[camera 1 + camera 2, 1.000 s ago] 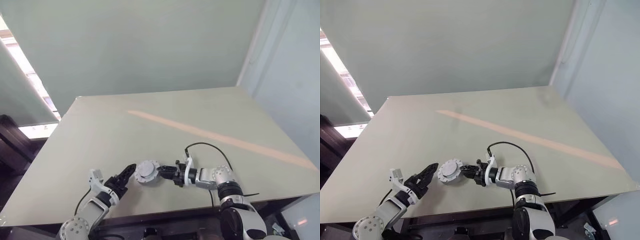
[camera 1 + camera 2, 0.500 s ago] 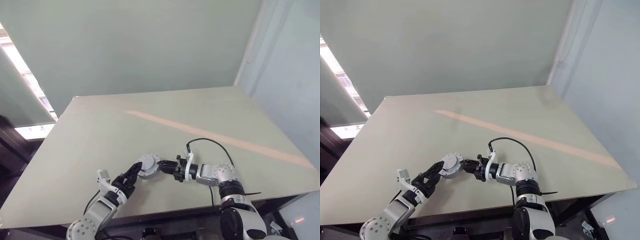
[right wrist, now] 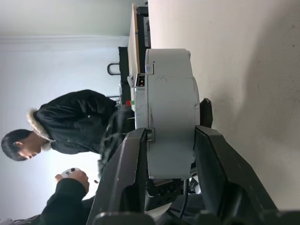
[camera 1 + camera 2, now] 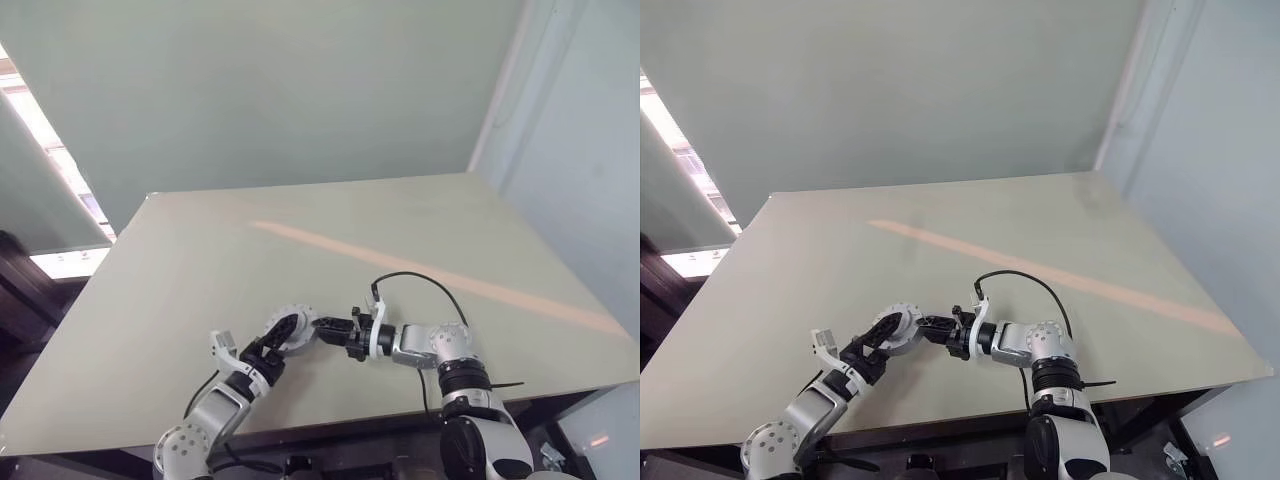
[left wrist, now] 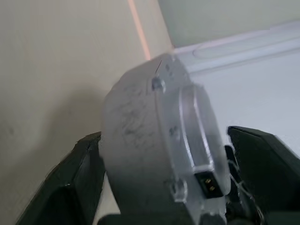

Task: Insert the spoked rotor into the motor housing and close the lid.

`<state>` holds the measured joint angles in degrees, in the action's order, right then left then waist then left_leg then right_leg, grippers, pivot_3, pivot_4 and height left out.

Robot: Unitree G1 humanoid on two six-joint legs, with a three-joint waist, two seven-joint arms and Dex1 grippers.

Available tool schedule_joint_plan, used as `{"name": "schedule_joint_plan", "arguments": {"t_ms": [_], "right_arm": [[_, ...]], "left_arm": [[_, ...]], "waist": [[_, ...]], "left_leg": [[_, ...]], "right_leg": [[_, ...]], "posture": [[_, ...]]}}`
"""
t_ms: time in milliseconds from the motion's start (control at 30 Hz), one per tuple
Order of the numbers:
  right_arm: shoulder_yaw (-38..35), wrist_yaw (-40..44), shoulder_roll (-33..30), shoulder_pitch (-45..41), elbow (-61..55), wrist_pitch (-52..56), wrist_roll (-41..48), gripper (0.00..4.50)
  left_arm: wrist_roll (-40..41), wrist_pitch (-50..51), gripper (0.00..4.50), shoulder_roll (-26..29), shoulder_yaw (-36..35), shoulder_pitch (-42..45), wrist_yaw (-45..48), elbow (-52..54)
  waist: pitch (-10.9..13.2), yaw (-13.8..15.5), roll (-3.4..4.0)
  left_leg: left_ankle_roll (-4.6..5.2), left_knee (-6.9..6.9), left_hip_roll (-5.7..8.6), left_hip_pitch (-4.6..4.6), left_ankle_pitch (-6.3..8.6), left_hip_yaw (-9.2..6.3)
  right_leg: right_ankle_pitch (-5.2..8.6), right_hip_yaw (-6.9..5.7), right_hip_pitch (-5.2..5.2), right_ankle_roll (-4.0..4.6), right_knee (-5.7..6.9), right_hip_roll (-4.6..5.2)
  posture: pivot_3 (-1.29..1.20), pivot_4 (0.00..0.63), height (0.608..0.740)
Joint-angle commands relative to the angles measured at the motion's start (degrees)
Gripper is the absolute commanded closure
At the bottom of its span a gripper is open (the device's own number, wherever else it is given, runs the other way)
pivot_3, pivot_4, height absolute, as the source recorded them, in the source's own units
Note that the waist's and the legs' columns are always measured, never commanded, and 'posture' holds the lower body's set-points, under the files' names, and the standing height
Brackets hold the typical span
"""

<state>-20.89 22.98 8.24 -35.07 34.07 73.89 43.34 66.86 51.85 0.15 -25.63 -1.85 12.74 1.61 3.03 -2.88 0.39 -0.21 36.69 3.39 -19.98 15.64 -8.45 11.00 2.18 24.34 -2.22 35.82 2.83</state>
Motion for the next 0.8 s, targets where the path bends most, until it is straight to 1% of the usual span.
{"name": "schedule_joint_plan", "arguments": {"t_ms": [33, 100, 133, 300, 500, 567, 633, 733, 800], "right_arm": [[-0.18, 0.87, 5.12, -0.66, -3.1, 0.31, 3.84, 3.29], [-0.1, 0.78, 5.13, -0.63, -3.23, 0.44, 4.07, 3.29], [-0.05, 0.69, 5.09, -0.58, -3.35, 0.56, 4.29, 3.29], [0.27, 0.85, 4.87, -0.49, -3.58, 1.08, 4.99, 3.29], [2.36, 2.29, 4.32, 0.08, -5.04, -0.72, 4.02, 3.29], [4.12, 3.39, 3.85, 0.57, -6.17, -2.75, 2.94, 2.52], [5.16, 4.42, 3.57, 0.93, -6.91, -3.34, 3.06, 1.97], [5.14, 3.74, 3.69, 0.99, -7.03, -4.49, 3.27, 0.85], [4.35, 1.73, 3.95, 0.72, -6.1, -6.87, 2.48, 0.16]], "left_arm": [[2.91, 1.38, 1.3, 0.52, 0.47, 0.76, -0.09, 0.29], [3.71, 1.91, 1.91, 0.73, 0.62, 0.79, -0.19, 0.02], [4.11, 2.0, 2.04, 0.81, 0.75, 0.75, -0.34, -0.04], [5.19, 1.55, 2.11, 0.98, 1.25, 0.84, -0.41, -0.43], [5.92, 0.56, 2.17, 0.68, 1.47, 1.22, -0.32, -1.19], [6.08, -0.15, 2.19, 0.26, 1.36, 1.42, -0.23, -1.48], [6.18, -0.72, 2.32, 0.0, 1.34, 1.57, -0.21, -1.68], [6.26, -1.37, 2.43, -0.27, 1.31, 1.8, -0.1, -1.97], [6.12, -2.15, 2.45, -0.53, 1.18, 2.04, 0.14, -2.21]], "waist": [[0.0, -0.01, 0.0], [0.0, -0.01, 0.01], [0.0, 0.0, 0.01], [0.0, -0.01, 0.01], [-0.01, -0.01, 0.01], [-0.01, -0.01, 0.01], [-0.01, 0.0, 0.01], [-0.01, 0.0, 0.01], [-0.01, 0.01, 0.01]], "left_leg": [[0.0, 0.01, 0.0, 0.0, 0.0, 0.0], [0.0, 0.06, -0.01, -0.03, 0.0, -0.01], [0.0, 0.07, -0.01, -0.03, 0.0, -0.01], [0.0, 0.13, -0.01, -0.03, 0.0, 0.01], [0.01, 0.14, -0.02, -0.02, -0.01, 0.02], [0.0, 0.14, -0.02, -0.02, -0.01, 0.02], [0.0, 0.15, -0.02, -0.02, -0.01, 0.03], [0.0, 0.17, -0.02, -0.02, -0.01, 0.03], [0.0, 0.18, -0.02, -0.02, -0.01, 0.04]], "right_leg": [[-0.01, 0.0, 0.0, 0.0, 0.0, 0.0], [-0.02, -0.01, 0.0, 0.01, 0.01, -0.01], [-0.03, 0.0, 0.0, 0.01, 0.01, -0.01], [-0.09, 0.0, -0.03, 0.0, 0.01, -0.02], [-0.1, 0.0, -0.03, 0.0, 0.02, -0.04], [-0.1, 0.01, -0.03, 0.01, 0.02, -0.04], [-0.11, 0.01, -0.03, 0.01, 0.02, -0.04], [-0.11, 0.01, -0.04, 0.01, 0.02, -0.04], [-0.12, 0.01, -0.05, 0.01, 0.02, -0.04]], "posture": [[0.0, 0.0, 0.74], [0.0, 0.0, 0.74], [0.0, 0.0, 0.74], [0.0, 0.0, 0.74], [0.0, 0.0, 0.74], [0.0, 0.0, 0.74], [0.0, 0.0, 0.74], [0.0, 0.0, 0.74], [0.0, 0.0, 0.74]]}}
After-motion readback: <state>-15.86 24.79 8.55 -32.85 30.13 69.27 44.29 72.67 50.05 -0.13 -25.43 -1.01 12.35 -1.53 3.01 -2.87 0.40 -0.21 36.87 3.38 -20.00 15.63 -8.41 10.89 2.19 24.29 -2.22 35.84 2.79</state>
